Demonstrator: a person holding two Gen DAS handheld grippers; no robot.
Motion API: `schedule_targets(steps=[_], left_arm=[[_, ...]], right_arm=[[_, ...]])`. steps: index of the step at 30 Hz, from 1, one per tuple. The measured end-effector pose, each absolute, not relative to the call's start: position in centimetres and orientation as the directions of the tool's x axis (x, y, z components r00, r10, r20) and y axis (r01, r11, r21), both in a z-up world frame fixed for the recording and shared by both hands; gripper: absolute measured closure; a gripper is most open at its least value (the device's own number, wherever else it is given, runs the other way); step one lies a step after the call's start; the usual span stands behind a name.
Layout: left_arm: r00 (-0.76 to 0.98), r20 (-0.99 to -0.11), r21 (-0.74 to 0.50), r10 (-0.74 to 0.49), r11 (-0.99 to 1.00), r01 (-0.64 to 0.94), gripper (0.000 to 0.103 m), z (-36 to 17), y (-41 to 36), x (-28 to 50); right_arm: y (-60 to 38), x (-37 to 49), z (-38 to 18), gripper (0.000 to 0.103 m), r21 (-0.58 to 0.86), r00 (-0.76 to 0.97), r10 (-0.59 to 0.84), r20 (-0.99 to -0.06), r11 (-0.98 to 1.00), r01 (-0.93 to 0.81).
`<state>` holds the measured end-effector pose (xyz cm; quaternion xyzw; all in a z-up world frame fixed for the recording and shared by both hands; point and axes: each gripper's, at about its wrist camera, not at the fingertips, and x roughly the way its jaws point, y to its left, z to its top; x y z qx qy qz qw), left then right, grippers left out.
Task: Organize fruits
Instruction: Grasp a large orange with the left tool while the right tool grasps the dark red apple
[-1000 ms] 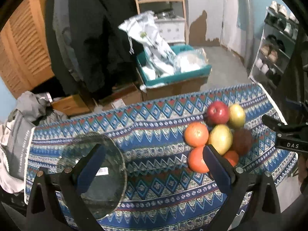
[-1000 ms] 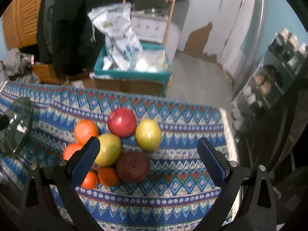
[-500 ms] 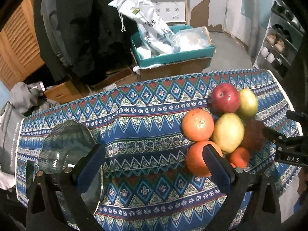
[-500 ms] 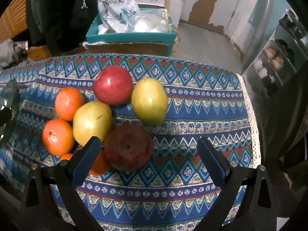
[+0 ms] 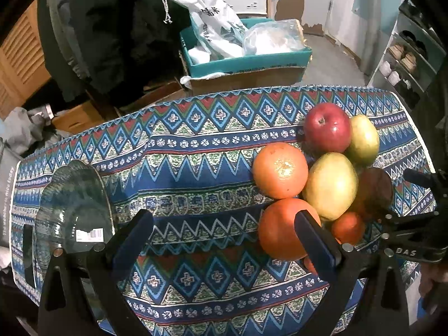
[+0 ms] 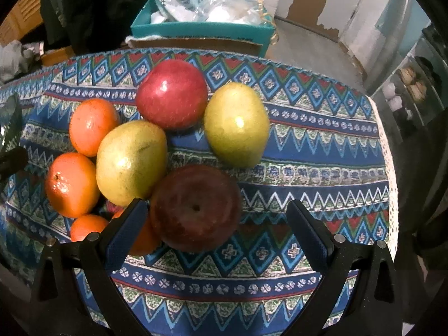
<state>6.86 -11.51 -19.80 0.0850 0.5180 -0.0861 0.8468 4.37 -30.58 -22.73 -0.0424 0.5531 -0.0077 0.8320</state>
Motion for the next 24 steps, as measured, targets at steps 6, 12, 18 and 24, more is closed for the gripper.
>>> schedule_targets(steps=[6, 12, 18, 24], left_arm=[[0.433, -0.898, 0.040, -0.078, 0.965, 0.258, 0.001, -20.1, -12.5, 6.9], [0.401, -0.911, 0.028, -0.099, 0.953, 0.301, 0.001, -21.1, -14.2, 6.8], [0.375, -0.922, 0.042, -0.096, 0.938, 0.344, 0.001, -22.3, -15.8, 6.5], [0.345, -0.934, 0.044, -0.092, 0.929, 0.367, 0.001, -23.8, -16.5, 6.8]], right_arm=[[-30.7, 4.9, -24.0, 0.004, -0.046, 0.360, -0.032, -0.932, 0.998, -0.031], [-31.0, 5.8, -25.1, 0.015, 0.024, 0.340, 0.030, -0.940, 0.999, -0.022], [-31.4, 5.7, -25.2, 0.029, 0.079, 0.334, 0.083, -0.939, 0.997, -0.024], [-32.8, 4.8, -24.3, 0.029, 0.030, 0.363, 0.021, -0.932, 0.999, 0.020]])
